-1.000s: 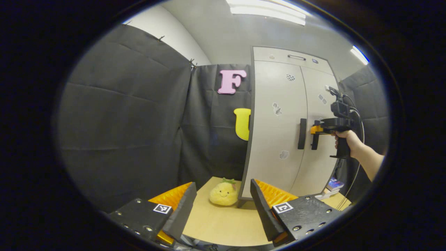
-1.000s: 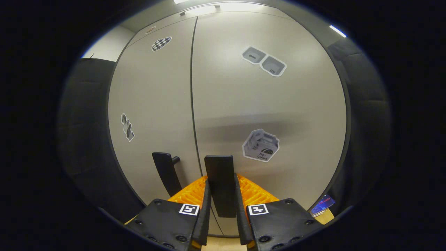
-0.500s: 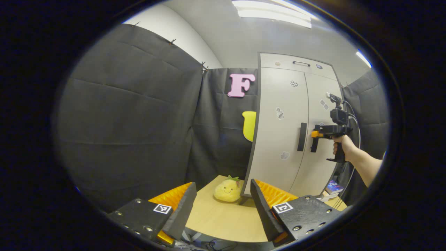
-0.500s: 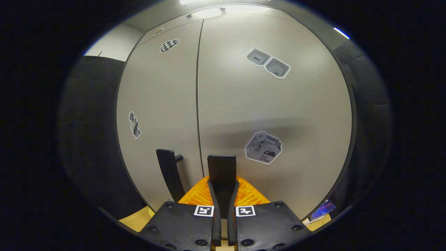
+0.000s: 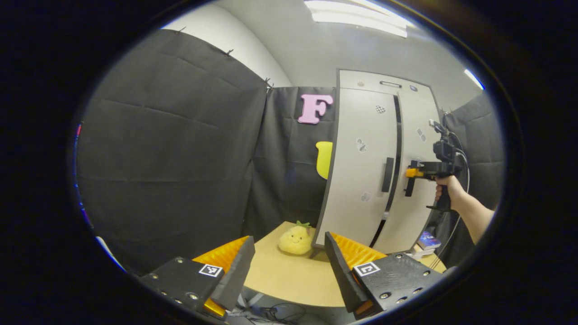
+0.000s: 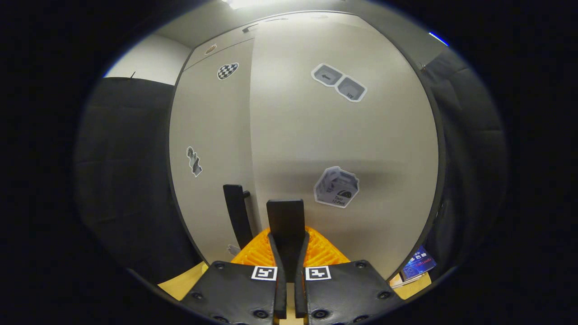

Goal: Open the right door of the double-door shoe cabinet with the right hand, and open the left door with the left hand.

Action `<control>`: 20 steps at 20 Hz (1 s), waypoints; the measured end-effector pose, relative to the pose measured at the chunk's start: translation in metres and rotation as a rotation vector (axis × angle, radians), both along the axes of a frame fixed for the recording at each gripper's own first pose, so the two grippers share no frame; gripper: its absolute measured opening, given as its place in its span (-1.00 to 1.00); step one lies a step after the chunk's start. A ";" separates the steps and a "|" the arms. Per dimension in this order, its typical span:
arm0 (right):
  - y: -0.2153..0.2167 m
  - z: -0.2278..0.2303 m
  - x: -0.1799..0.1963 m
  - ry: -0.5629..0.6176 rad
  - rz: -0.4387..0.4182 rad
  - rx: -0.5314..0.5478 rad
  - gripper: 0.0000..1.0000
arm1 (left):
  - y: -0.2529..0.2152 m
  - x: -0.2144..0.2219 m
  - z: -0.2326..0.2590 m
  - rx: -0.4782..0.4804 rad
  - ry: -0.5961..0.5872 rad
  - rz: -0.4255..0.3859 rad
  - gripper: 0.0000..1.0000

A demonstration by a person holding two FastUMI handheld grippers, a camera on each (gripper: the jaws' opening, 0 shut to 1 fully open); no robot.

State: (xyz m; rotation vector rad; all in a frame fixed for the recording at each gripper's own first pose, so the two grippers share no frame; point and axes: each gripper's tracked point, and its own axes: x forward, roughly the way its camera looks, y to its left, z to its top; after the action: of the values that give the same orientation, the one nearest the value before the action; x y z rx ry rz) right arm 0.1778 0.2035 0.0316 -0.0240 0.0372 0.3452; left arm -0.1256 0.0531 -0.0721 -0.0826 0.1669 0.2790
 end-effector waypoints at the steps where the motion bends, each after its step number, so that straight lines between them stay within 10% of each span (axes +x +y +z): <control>1: -0.004 0.000 -0.007 0.003 0.011 0.007 -0.82 | -0.003 0.002 0.001 -0.010 -0.001 -0.010 0.78; 20: -0.113 -0.001 -0.107 -0.010 -0.030 0.026 -0.91 | -0.093 0.070 -0.010 -0.098 0.008 -0.267 0.78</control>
State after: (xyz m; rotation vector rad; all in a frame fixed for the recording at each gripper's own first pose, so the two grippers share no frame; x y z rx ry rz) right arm 0.0704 0.0901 0.0305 0.0003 0.0228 0.3160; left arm -0.0551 -0.0401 -0.0826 -0.1545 0.1968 0.0046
